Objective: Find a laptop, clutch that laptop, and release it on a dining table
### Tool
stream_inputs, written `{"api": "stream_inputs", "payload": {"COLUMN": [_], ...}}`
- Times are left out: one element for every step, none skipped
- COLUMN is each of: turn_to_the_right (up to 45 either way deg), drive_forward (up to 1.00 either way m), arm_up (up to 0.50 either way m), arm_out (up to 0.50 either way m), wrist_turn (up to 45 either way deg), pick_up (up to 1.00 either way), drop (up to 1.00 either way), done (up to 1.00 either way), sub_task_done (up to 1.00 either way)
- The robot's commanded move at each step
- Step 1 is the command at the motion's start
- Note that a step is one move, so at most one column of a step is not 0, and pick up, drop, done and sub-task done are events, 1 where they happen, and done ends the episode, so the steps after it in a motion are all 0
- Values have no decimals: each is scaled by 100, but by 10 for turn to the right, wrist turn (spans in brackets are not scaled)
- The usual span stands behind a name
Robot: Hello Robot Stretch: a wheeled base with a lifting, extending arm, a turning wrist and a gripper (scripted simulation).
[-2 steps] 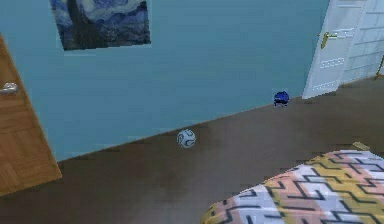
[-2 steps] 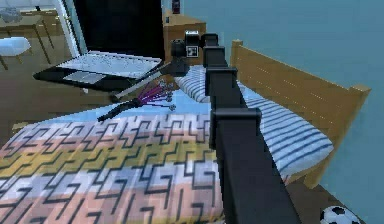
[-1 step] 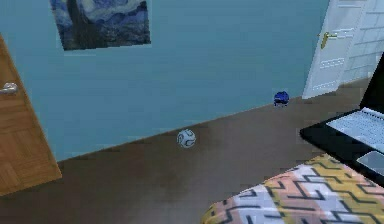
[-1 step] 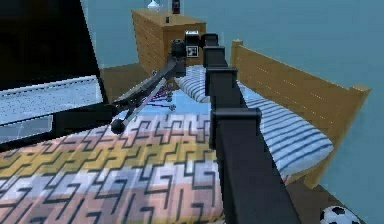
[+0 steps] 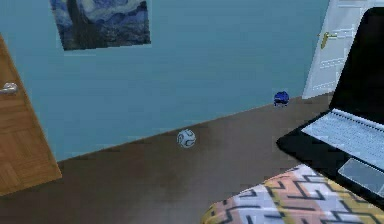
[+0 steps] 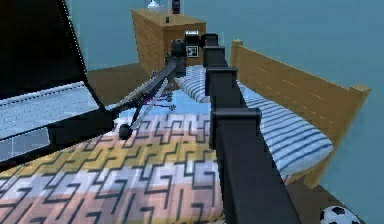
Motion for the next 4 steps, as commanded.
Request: {"api": "stream_inputs", "payload": {"turn_to_the_right": [0, -360, 0, 450], "drive_forward": [0, 0, 90, 0], "arm_up": [0, 0, 0, 0], "arm_out": [-44, 0, 0, 0], "wrist_turn": [0, 0, 0, 0], "pick_up": [0, 0, 0, 0], "drop": [0, 0, 0, 0], "done": [0, 0, 0, 0], "sub_task_done": [0, 0, 0, 0]}}
